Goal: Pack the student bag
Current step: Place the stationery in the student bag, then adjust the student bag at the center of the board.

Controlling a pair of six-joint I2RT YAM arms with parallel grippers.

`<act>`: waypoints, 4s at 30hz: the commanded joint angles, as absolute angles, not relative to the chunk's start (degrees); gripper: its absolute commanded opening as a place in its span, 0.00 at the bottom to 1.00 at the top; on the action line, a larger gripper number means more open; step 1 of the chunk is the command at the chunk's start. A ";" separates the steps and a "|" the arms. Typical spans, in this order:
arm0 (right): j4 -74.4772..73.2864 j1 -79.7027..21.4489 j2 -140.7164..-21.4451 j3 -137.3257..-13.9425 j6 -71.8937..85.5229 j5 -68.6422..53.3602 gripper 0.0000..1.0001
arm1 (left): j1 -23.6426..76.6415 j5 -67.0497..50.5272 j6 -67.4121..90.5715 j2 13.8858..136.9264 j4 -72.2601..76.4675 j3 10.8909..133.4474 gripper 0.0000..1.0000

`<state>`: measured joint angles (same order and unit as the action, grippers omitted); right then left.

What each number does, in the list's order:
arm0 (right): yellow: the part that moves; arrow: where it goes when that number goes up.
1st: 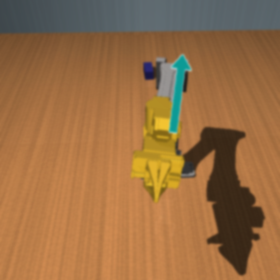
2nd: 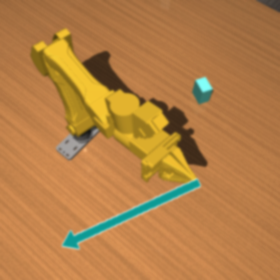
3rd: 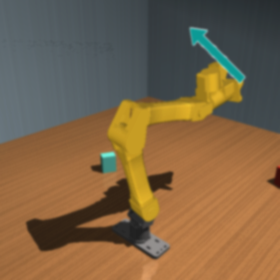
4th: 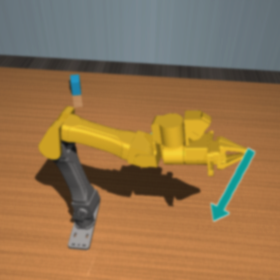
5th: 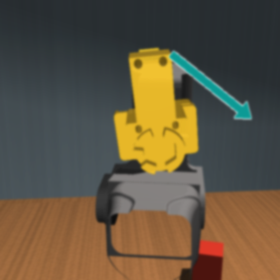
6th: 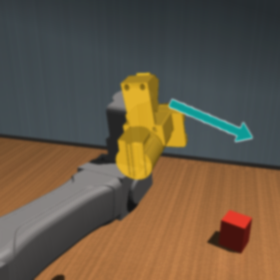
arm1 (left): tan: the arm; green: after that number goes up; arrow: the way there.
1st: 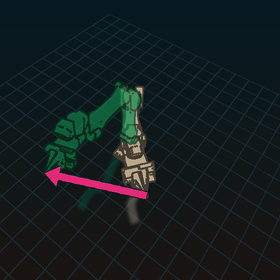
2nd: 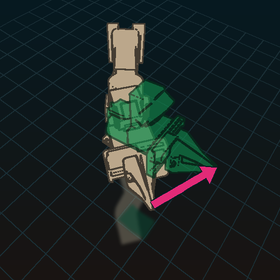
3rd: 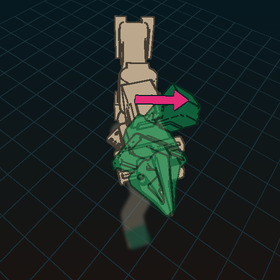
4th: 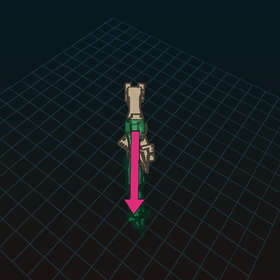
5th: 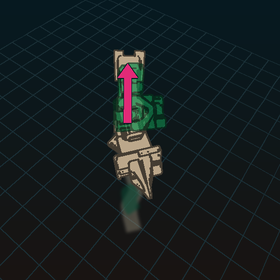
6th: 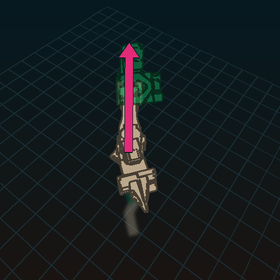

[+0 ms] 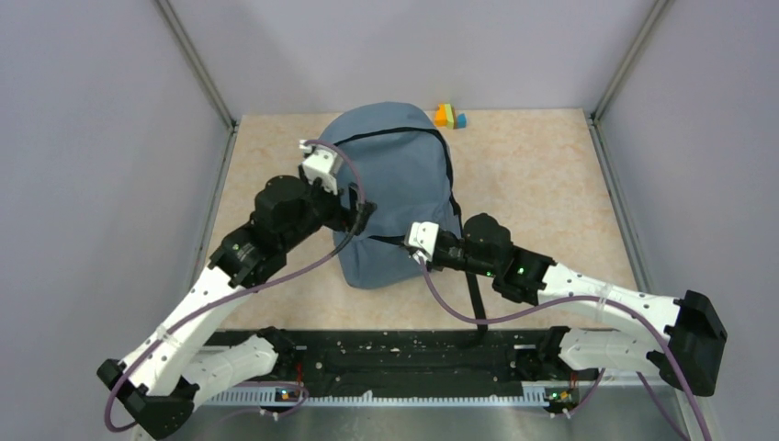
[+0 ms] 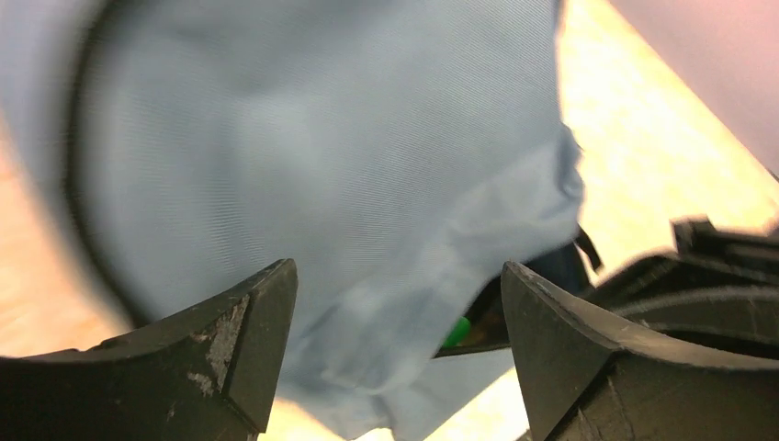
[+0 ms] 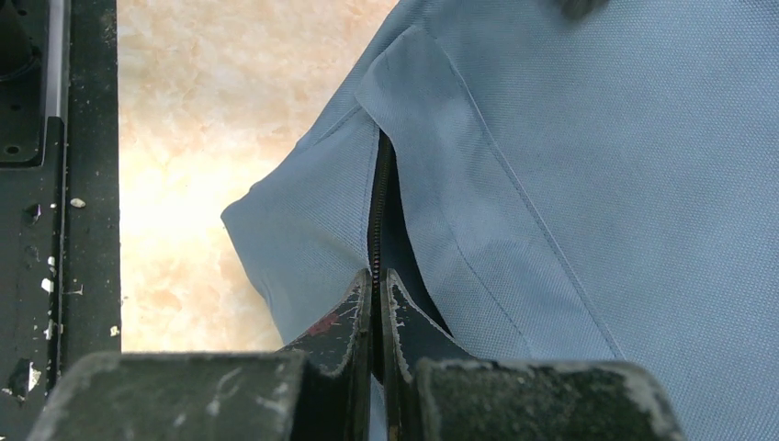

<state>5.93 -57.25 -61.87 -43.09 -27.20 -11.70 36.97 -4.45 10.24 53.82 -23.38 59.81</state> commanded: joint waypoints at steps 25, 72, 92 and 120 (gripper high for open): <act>-1.18 -57.61 -62.41 -57.41 -14.45 6.95 0.29 | 20.07 -1.88 10.73 60.90 -25.00 65.58 0.02; 57.27 -64.04 -92.41 -38.23 -2.96 32.37 0.09 | 20.19 -14.06 6.94 50.97 -17.88 55.45 0.00; 72.96 -59.96 -85.96 -45.73 -10.38 29.39 0.29 | 20.18 -15.65 5.78 49.11 -17.44 54.49 0.00; 32.11 -37.36 -62.59 -31.80 7.11 -8.36 0.63 | 20.17 -11.07 6.46 49.83 -17.96 54.51 0.00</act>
